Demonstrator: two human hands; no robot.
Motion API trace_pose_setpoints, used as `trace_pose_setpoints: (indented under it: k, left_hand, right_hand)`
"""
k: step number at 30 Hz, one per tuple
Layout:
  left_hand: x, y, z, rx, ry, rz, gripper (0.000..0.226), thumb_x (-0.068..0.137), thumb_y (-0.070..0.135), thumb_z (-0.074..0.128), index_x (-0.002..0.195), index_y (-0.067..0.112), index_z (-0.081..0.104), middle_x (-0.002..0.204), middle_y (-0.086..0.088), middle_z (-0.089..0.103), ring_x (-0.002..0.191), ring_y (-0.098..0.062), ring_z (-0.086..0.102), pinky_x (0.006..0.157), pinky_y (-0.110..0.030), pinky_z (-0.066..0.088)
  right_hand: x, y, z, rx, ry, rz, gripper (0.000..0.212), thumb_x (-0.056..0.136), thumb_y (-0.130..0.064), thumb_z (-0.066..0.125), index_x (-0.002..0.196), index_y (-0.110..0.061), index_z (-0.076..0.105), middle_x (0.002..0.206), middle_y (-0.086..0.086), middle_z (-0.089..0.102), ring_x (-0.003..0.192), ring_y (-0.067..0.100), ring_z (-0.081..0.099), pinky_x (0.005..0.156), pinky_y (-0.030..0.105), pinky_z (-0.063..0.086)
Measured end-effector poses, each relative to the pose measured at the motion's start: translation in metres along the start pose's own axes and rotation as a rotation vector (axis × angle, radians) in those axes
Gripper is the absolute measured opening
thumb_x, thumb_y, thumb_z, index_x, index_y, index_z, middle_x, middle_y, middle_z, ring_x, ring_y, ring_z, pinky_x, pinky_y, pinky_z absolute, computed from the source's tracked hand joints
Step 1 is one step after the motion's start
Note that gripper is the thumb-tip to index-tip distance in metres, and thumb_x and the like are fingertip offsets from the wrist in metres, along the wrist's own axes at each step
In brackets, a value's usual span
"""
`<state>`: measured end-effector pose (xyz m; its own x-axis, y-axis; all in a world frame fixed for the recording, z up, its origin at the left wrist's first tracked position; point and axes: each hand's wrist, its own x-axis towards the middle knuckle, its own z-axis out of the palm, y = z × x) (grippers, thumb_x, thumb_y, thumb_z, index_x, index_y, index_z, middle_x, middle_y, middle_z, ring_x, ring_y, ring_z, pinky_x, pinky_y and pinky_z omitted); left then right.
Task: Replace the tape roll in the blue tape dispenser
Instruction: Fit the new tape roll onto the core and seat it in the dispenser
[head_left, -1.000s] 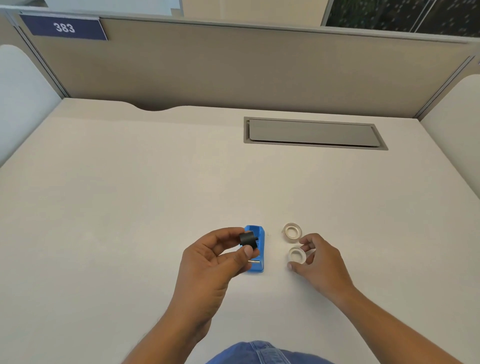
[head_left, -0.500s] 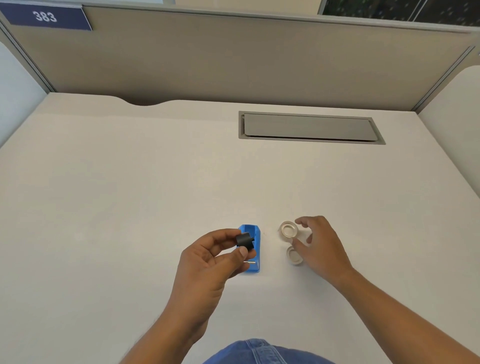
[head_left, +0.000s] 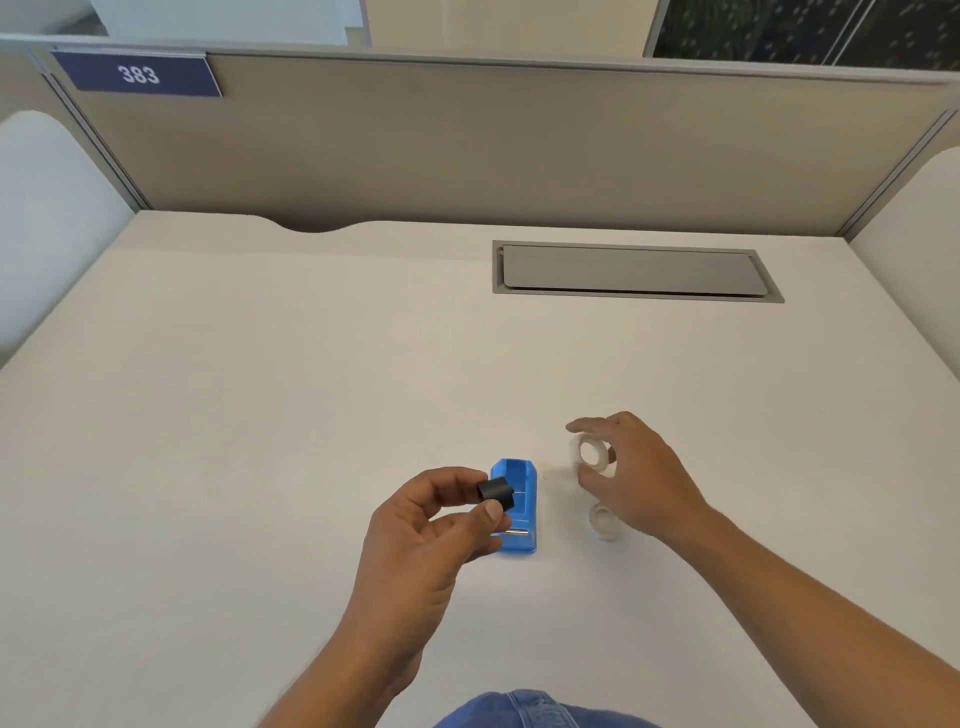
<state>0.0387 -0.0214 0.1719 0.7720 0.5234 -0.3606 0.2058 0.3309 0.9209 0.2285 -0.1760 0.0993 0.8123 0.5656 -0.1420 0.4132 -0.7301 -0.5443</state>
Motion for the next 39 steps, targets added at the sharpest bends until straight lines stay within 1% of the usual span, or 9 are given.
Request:
trace_pose_setpoints:
  k: [5,8,11,16,22,26,31,35,39]
  left_hand:
    - [-0.012,0.008,0.002,-0.013,-0.026,0.043,0.021,0.083,0.002,0.070,0.099,0.015,0.073,0.095,-0.004,0.078,0.086,-0.024,0.075,0.086,-0.041,0.056]
    - [-0.020,0.012,0.003,0.017,-0.056,0.084,0.022,0.082,0.001,0.071,0.097,0.017,0.074,0.093,-0.001,0.079,0.086,-0.020,0.075,0.084,-0.036,0.058]
    - [-0.027,0.013,0.003,0.046,-0.070,0.123,0.023,0.081,0.002,0.072,0.096,0.020,0.075,0.091,0.000,0.080,0.084,-0.017,0.075,0.080,-0.029,0.059]
    - [-0.037,0.017,0.003,0.085,-0.121,0.189,0.025,0.077,0.004,0.076,0.093,0.023,0.077,0.090,-0.001,0.080,0.077,-0.018,0.073,0.074,-0.023,0.057]
    - [-0.044,0.021,0.004,0.160,-0.186,0.230,0.025,0.078,0.006,0.077,0.098,0.020,0.078,0.092,-0.001,0.079,0.085,-0.022,0.074,0.079,-0.029,0.058]
    - [-0.044,0.022,0.005,0.137,-0.154,0.215,0.032,0.070,0.015,0.081,0.100,0.022,0.074,0.090,0.000,0.079,0.076,-0.020,0.072,0.070,-0.025,0.057]
    - [-0.046,0.022,0.005,0.097,-0.161,0.191,0.023,0.071,0.024,0.076,0.092,0.016,0.076,0.088,-0.003,0.079,0.077,-0.019,0.074,0.067,-0.023,0.057]
    - [-0.047,0.021,0.005,0.091,-0.165,0.187,0.014,0.085,0.008,0.069,0.095,0.014,0.077,0.090,-0.002,0.080,0.084,-0.021,0.075,0.068,-0.024,0.058]
    - [-0.045,0.018,0.006,0.138,-0.147,0.191,0.016,0.085,0.005,0.071,0.092,0.018,0.078,0.090,-0.001,0.080,0.084,-0.024,0.074,0.070,-0.024,0.057]
  right_hand:
    - [-0.047,-0.047,-0.031,0.332,-0.024,-0.097,0.023,0.087,-0.027,0.069,0.101,-0.045,0.066,0.106,-0.019,0.062,0.085,0.005,0.065,0.070,0.019,0.054]
    - [-0.077,-0.070,-0.046,0.491,-0.036,-0.124,0.023,0.086,-0.023,0.074,0.098,-0.041,0.069,0.094,-0.020,0.069,0.080,0.008,0.068,0.065,0.019,0.054]
    - [-0.097,-0.085,-0.054,0.612,-0.047,-0.129,0.025,0.081,-0.016,0.077,0.094,-0.036,0.071,0.083,-0.012,0.072,0.073,0.010,0.068,0.065,0.017,0.052]
    - [-0.113,-0.102,-0.063,0.798,-0.071,-0.166,0.021,0.072,-0.018,0.078,0.090,-0.025,0.069,0.088,0.001,0.075,0.076,0.020,0.072,0.066,0.020,0.053]
    - [-0.123,-0.110,-0.066,0.782,-0.087,-0.186,0.021,0.072,-0.021,0.078,0.090,-0.025,0.069,0.094,0.001,0.076,0.078,0.021,0.073,0.072,0.021,0.055]
    - [-0.125,-0.113,-0.066,0.749,-0.073,-0.182,0.021,0.071,-0.025,0.077,0.089,-0.029,0.069,0.094,-0.005,0.074,0.077,0.019,0.072,0.073,0.023,0.056]
    - [-0.125,-0.115,-0.067,0.727,-0.045,-0.164,0.027,0.068,-0.030,0.078,0.092,-0.034,0.068,0.098,-0.010,0.072,0.076,0.017,0.071,0.070,0.022,0.056]
    - [-0.125,-0.113,-0.065,0.748,-0.021,-0.118,0.041,0.061,-0.034,0.082,0.096,-0.037,0.062,0.101,-0.011,0.072,0.074,0.018,0.071,0.067,0.023,0.057]
    - [-0.125,-0.112,-0.063,0.738,-0.010,-0.097,0.040,0.058,-0.037,0.084,0.091,-0.034,0.063,0.100,-0.006,0.073,0.074,0.019,0.072,0.066,0.028,0.059]
